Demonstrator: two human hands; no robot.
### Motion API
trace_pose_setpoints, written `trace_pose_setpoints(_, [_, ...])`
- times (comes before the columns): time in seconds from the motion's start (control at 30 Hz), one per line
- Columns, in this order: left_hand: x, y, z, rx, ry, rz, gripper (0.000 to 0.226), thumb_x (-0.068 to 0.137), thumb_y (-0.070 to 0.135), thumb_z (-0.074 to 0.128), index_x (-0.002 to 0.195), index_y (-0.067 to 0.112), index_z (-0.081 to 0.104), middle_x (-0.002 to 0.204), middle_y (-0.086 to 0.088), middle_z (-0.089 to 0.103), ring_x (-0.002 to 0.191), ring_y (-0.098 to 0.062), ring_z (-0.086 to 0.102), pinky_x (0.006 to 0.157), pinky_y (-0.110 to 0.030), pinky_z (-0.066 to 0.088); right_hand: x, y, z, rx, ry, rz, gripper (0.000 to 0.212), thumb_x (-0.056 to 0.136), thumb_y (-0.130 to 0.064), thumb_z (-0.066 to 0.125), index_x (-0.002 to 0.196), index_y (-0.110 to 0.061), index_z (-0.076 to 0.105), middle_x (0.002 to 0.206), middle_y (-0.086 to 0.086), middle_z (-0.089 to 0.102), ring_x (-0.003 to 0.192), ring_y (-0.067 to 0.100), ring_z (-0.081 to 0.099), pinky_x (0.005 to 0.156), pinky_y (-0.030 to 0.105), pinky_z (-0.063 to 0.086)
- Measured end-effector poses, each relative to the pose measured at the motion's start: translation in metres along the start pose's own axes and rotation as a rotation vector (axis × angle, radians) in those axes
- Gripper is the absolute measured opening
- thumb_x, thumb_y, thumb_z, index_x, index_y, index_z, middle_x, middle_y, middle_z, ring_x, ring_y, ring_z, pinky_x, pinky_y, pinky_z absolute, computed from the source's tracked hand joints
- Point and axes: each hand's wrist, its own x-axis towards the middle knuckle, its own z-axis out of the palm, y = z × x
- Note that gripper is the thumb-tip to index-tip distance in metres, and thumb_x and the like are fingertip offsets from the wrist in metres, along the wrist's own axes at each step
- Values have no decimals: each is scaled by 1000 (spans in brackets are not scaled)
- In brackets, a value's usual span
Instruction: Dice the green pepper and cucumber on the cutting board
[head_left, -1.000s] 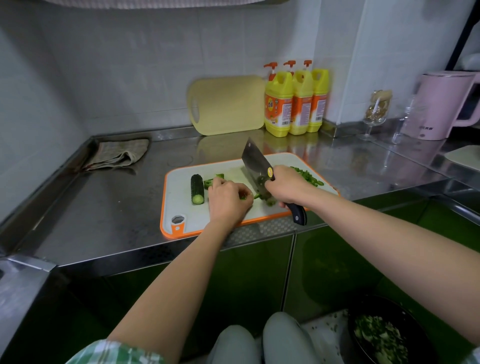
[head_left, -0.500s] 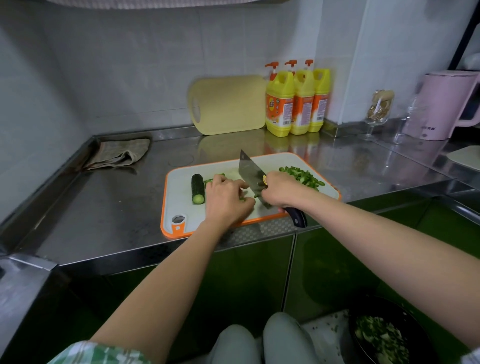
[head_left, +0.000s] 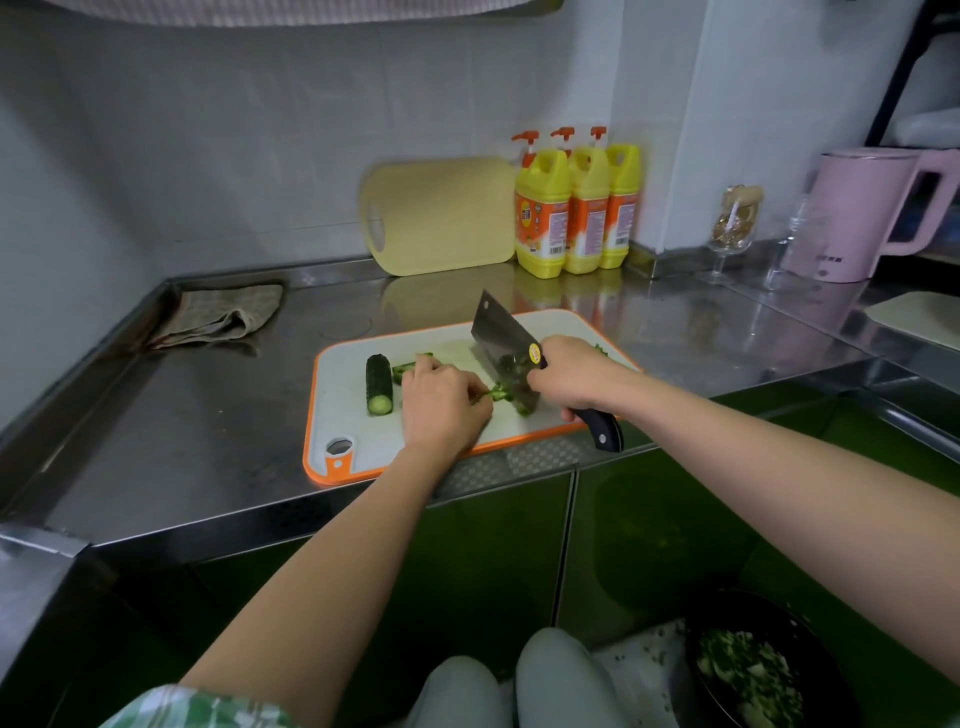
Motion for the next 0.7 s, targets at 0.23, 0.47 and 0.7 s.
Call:
trace_pose_setpoints(0.23, [0, -2, 0, -22, 19, 15, 16, 82, 38, 66, 86, 27, 77, 83, 0, 70, 100, -23, 45, 74, -33, 27, -1, -9, 10, -89, -37, 6, 11, 94, -3, 39, 85, -6, 45, 60, 14, 56, 38, 19, 52, 38, 21, 41])
trace_pose_setpoints(0.47, [-2, -4, 0, -11, 30, 15, 18, 80, 37, 64, 85, 27, 78, 79, -1, 68, 99, -24, 46, 75, -34, 30, 18, -13, 19, -34, 3, 42, 9, 94, -2, 38, 100, 0, 45, 64, 15, 57, 49, 24, 58, 42, 25, 43])
trace_pose_setpoints(0.7, [-2, -4, 1, -56, 39, -3, 14, 81, 35, 67, 86, 28, 78, 84, 2, 69, 102, -23, 45, 75, -33, 27, 9, -5, 5, 19, 27, 2, 9, 92, -6, 40, 94, -4, 49, 61, 13, 57, 42, 20, 53, 39, 18, 37])
